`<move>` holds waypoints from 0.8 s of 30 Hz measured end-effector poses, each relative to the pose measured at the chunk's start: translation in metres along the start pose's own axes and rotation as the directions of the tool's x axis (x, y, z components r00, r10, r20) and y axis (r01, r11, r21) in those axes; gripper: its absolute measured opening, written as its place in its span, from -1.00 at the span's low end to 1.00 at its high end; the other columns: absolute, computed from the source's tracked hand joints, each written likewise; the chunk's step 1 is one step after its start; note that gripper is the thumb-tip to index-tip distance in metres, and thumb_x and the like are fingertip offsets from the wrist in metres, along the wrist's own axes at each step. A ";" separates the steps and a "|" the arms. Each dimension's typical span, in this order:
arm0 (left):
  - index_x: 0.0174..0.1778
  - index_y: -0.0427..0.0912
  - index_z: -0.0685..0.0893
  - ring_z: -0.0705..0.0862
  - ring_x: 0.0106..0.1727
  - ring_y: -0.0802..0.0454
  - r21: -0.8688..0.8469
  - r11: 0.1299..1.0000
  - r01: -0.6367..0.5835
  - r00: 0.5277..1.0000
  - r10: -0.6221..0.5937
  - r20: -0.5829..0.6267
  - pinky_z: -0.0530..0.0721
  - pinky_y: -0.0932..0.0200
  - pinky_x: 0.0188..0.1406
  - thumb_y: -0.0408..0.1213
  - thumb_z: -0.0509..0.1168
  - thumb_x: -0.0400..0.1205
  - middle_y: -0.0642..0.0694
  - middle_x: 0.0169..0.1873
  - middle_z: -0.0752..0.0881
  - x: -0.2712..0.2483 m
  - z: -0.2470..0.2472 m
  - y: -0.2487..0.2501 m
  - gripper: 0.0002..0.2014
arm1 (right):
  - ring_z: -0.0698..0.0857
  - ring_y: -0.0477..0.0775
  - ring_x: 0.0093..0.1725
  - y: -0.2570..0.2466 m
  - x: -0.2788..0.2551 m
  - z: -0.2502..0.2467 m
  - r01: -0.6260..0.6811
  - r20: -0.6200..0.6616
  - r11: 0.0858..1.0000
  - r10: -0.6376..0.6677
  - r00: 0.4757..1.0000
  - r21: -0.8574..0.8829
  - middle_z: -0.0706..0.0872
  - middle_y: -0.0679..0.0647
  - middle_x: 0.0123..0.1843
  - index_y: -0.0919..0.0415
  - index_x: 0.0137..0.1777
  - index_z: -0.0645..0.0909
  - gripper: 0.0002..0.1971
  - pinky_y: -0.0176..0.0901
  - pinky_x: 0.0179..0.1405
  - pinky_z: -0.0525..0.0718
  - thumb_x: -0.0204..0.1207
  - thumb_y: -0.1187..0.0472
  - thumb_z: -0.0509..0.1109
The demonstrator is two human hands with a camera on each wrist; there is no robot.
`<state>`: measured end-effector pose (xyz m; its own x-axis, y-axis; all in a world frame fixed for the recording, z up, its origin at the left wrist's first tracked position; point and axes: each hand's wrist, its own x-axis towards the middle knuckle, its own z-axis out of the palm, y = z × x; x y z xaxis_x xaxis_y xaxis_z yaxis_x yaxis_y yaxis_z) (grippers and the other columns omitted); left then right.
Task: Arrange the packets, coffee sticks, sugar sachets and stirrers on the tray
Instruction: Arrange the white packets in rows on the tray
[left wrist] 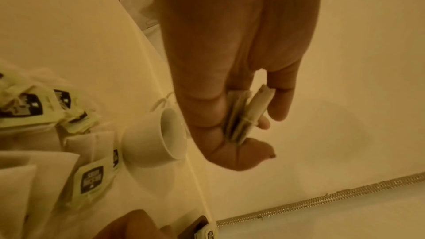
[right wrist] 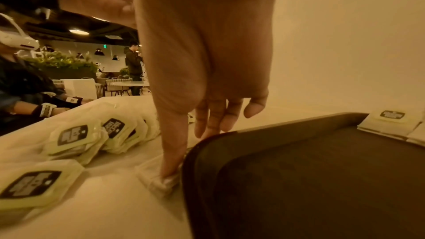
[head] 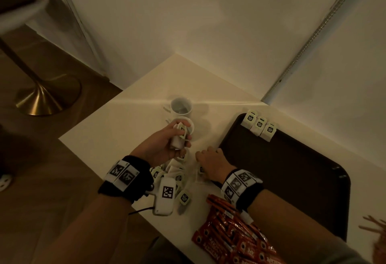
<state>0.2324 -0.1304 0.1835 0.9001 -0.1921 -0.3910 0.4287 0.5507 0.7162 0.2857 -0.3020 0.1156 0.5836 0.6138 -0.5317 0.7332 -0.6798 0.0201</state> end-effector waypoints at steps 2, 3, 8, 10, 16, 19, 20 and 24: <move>0.03 -0.07 0.55 0.63 -0.26 -0.05 0.007 1.000 -0.008 1.000 0.009 -0.025 0.65 0.14 -0.36 -0.46 0.08 0.66 -0.17 -0.18 0.58 0.000 0.002 0.001 -0.77 | 0.36 0.27 0.39 -0.001 0.004 0.002 0.008 0.018 1.000 -0.008 1.000 -0.001 0.51 0.23 0.35 0.23 0.32 0.38 -0.65 0.23 0.35 0.30 0.57 0.22 0.30; 0.05 -0.06 0.55 0.63 -0.26 -0.06 0.009 1.000 -0.012 0.999 0.013 -0.033 0.69 0.11 -0.33 -0.48 0.06 0.65 -0.17 -0.16 0.59 0.000 0.002 0.002 -0.74 | 0.36 0.27 0.38 -0.001 0.005 0.003 0.015 0.026 1.000 -0.015 1.000 -0.007 0.51 0.22 0.34 0.22 0.30 0.40 -0.66 0.24 0.35 0.30 0.57 0.20 0.31; 0.06 -0.05 0.58 0.60 -0.31 -0.04 -0.005 0.997 -0.072 0.994 0.071 -0.083 0.68 0.15 -0.39 -0.45 0.23 0.54 -0.11 -0.23 0.63 0.001 0.007 0.010 -0.75 | 0.36 0.28 0.36 -0.004 0.008 0.004 0.003 -0.035 1.000 -0.003 0.999 0.003 0.46 0.24 0.35 0.25 0.33 0.37 -0.66 0.21 0.31 0.34 0.59 0.21 0.27; 0.01 -0.08 0.61 0.55 -0.34 -0.03 0.006 0.993 -0.121 0.986 0.121 -0.114 0.61 0.20 -0.44 -0.47 0.19 0.63 -0.12 -0.24 0.60 0.001 0.011 0.013 -0.80 | 0.36 0.31 0.37 -0.005 0.011 0.005 -0.016 -0.012 1.000 0.016 1.000 0.024 0.48 0.26 0.35 0.26 0.33 0.35 -0.70 0.24 0.33 0.31 0.62 0.26 0.19; -0.13 -0.10 0.59 0.54 -0.35 0.02 0.108 0.977 -0.185 0.968 0.200 -0.151 0.59 0.23 -0.47 -0.44 0.18 0.66 -0.08 -0.27 0.54 0.001 0.018 0.016 -0.84 | 0.44 0.33 0.35 -0.009 0.009 -0.005 0.059 0.086 0.989 -0.071 0.994 0.138 0.39 0.24 0.40 0.23 0.44 0.30 -0.49 0.17 0.35 0.36 0.54 0.15 0.36; -0.15 -0.09 0.60 0.55 -0.35 0.08 0.175 0.964 -0.198 0.961 0.226 -0.159 0.62 0.24 -0.43 -0.43 0.21 0.66 -0.03 -0.30 0.59 0.000 0.014 0.018 -0.84 | 0.54 0.17 0.03 -0.004 0.009 -0.009 0.149 -0.015 0.934 -0.153 0.988 0.326 0.46 0.19 0.22 0.25 0.26 0.45 -0.64 -0.15 -0.03 0.44 0.48 0.30 0.40; -0.15 -0.09 0.61 0.55 -0.36 0.10 0.197 0.960 -0.200 0.958 0.233 -0.166 0.62 0.24 -0.43 -0.44 0.22 0.65 -0.02 -0.33 0.60 -0.002 0.012 0.019 -0.83 | 0.51 0.10 -0.01 0.000 0.009 -0.012 0.158 -0.044 0.916 -0.152 0.987 0.370 0.48 0.16 0.15 0.26 0.19 0.49 -0.68 -0.20 -0.07 0.41 0.46 0.34 0.42; -0.08 -0.14 0.70 0.54 -0.40 0.15 0.315 0.927 -0.203 0.942 0.272 -0.195 0.60 0.29 -0.38 -0.41 0.26 0.65 -0.05 -0.41 0.58 -0.005 0.006 0.019 -0.87 | 0.58 -0.02 -0.09 0.020 -0.007 -0.045 0.181 -0.185 0.795 -0.089 0.979 0.578 0.65 0.08 -0.04 0.24 0.10 0.62 -0.69 -0.46 -0.22 0.44 0.36 0.32 0.55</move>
<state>0.2367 -0.1241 0.2030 0.9497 0.1272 -0.2863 0.2396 0.2940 0.9253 0.3124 -0.3015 0.1579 0.5707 0.7351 -0.3659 0.4870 -0.6618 -0.5699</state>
